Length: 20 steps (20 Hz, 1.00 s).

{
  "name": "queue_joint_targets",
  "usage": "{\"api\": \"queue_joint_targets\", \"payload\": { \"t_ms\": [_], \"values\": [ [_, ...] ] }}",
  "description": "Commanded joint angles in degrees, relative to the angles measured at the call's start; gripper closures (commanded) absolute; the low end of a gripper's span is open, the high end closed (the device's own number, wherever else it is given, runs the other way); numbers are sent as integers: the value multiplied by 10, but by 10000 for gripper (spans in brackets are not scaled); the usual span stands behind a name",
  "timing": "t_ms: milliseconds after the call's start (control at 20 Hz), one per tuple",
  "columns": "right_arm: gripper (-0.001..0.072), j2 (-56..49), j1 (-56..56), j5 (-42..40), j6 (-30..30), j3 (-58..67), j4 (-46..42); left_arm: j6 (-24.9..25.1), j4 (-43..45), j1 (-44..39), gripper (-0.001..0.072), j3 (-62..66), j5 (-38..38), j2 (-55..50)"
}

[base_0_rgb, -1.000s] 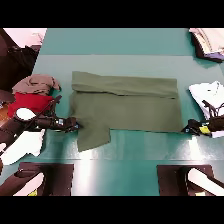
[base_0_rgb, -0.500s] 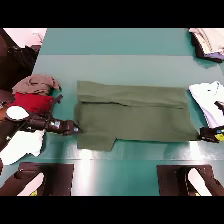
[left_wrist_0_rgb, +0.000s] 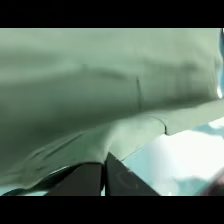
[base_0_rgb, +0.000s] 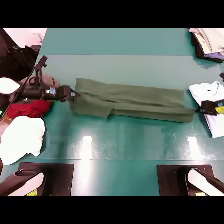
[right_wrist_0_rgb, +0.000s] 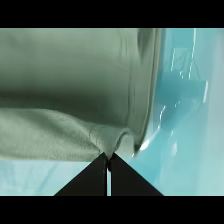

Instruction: Fold the shirts.

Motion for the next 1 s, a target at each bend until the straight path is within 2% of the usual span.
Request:
{"api": "queue_joint_targets", "payload": {
  "t_ms": [0, 250, 300, 350, 400, 450, 550, 700, 750, 800, 850, 950],
  "values": [
    [697, -89, 44, -47, 30, 76, 10, 16, 2, 0, 674, 83, 31, -117],
    [696, -205, 80, -56, 49, 169, 11, 16, 0, 0, 673, 167, 84, -226],
    [692, -228, 86, -57, 63, 186, 15, 16, -6, 0, 651, 178, 89, -239],
    [638, -248, 88, -62, 74, 201, 20, 16, -7, 0, 361, 186, 97, -246],
    [372, -267, 87, -75, 76, 216, 46, 13, -9, 0, 38, 189, 116, -247],
    [236, -282, 84, -86, 76, 231, 78, 4, -14, 2, 43, 195, 125, -246],
    [236, -303, 62, -76, 75, 257, 127, 1, -18, 6, 62, 224, 105, -246],
    [236, -304, 22, -8, 45, 257, 130, 6, -16, 6, 64, 261, 22, -245],
    [236, -304, 7, 16, 32, 257, 130, 6, -18, 6, 235, 263, 5, -244],
    [236, -304, -8, 34, 19, 257, 129, 15, -19, 6, 514, 263, -12, -244],
    [221, -304, -24, 43, 15, 256, 129, 30, -18, 5, 669, 263, -29, -244],
    [108, -304, -50, 47, 15, 239, 131, 35, -17, 0, 665, 263, -57, -244]
  ]
}}
